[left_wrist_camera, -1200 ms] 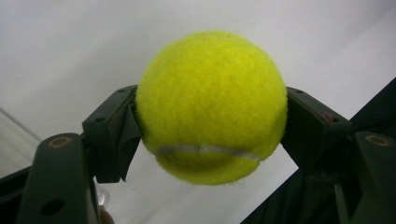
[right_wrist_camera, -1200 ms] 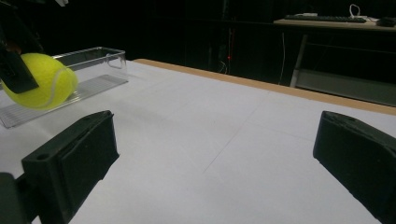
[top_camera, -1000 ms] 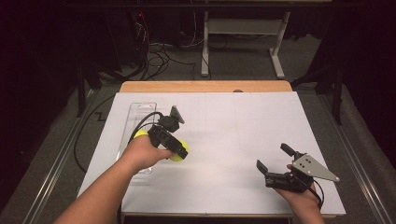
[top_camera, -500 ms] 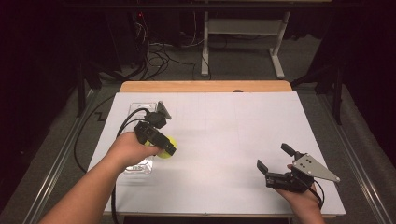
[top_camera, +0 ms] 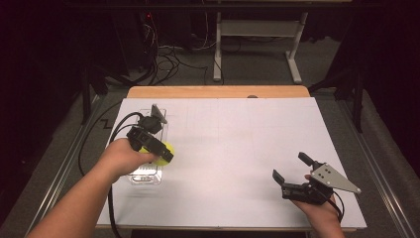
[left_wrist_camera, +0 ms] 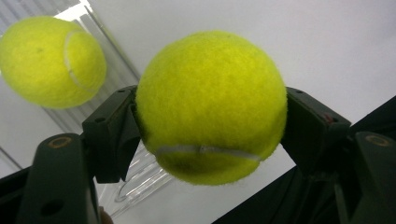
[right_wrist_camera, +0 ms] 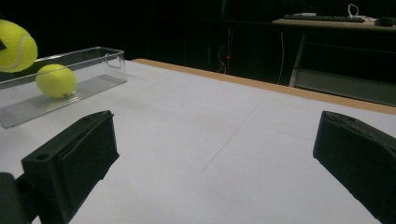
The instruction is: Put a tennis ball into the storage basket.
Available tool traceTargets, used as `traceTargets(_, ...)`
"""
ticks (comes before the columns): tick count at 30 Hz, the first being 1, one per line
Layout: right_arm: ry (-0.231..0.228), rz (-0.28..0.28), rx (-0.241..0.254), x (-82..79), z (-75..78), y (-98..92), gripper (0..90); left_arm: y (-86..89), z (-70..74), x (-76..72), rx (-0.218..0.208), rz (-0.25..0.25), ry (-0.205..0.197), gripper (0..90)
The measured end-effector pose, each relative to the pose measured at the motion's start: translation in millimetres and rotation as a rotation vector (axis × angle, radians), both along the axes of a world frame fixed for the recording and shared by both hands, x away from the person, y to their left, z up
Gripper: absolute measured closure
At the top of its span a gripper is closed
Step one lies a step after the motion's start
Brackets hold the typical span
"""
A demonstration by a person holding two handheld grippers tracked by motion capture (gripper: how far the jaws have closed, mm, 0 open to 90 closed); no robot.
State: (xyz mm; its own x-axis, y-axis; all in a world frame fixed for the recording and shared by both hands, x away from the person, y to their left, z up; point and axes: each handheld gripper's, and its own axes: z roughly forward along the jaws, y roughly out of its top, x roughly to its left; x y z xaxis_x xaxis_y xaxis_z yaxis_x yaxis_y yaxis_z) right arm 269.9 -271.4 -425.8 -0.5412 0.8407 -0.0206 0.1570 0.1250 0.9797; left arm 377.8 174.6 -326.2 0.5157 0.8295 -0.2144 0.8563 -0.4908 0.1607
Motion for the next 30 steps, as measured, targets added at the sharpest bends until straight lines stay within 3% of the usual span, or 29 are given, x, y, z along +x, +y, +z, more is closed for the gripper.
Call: traceTargets(30, -0.004, -0.002, 0.002, -0.3, 0.5, -0.1, 0.1, 44.1, -3.2, -6.2, 0.035, 0.081, 0.006, 27.1)
